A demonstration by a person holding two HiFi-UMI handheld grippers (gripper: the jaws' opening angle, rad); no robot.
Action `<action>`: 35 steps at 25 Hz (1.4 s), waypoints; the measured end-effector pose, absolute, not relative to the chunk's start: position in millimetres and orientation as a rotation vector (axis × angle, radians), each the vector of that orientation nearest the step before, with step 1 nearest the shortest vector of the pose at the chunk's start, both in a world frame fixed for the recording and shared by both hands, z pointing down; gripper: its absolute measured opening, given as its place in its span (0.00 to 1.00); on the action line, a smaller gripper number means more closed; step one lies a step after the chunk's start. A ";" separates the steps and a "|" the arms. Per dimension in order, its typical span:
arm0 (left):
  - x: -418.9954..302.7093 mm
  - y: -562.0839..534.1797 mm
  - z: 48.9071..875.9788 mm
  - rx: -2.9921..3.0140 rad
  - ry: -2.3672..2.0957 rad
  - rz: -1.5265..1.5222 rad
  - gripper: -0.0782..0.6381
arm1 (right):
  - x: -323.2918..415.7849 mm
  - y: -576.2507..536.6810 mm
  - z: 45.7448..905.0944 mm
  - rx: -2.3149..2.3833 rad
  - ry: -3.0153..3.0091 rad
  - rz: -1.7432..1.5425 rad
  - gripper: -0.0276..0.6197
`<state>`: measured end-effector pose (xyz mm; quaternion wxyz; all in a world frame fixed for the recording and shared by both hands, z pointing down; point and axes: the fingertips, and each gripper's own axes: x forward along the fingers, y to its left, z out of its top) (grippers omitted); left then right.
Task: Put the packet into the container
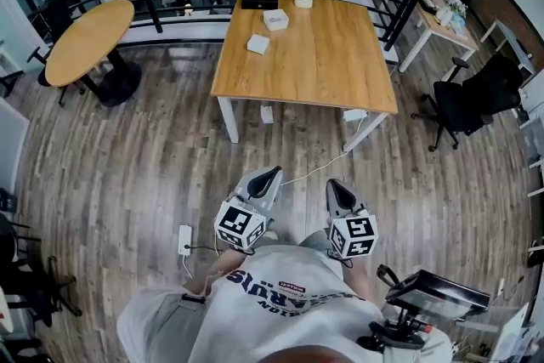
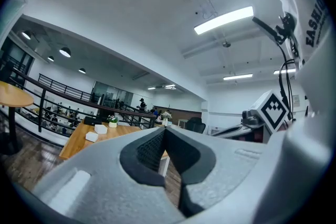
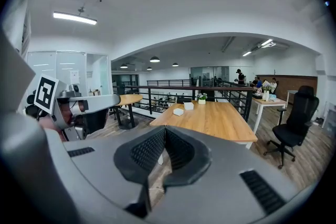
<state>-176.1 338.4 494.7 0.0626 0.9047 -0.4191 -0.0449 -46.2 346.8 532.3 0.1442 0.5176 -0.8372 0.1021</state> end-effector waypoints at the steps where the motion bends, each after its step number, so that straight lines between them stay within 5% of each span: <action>1: -179.7 336.4 496.9 2.731 -1.267 -0.133 0.11 | -49.0 345.4 534.1 1.481 -2.409 0.297 0.06; 18: -236.9 331.5 513.7 2.640 -1.399 -0.193 0.11 | -116.8 309.1 529.9 1.305 -2.509 0.244 0.06; 35: -226.1 299.7 477.6 2.582 -1.563 -0.203 0.11 | -80.7 212.3 519.2 1.351 -2.599 0.216 0.06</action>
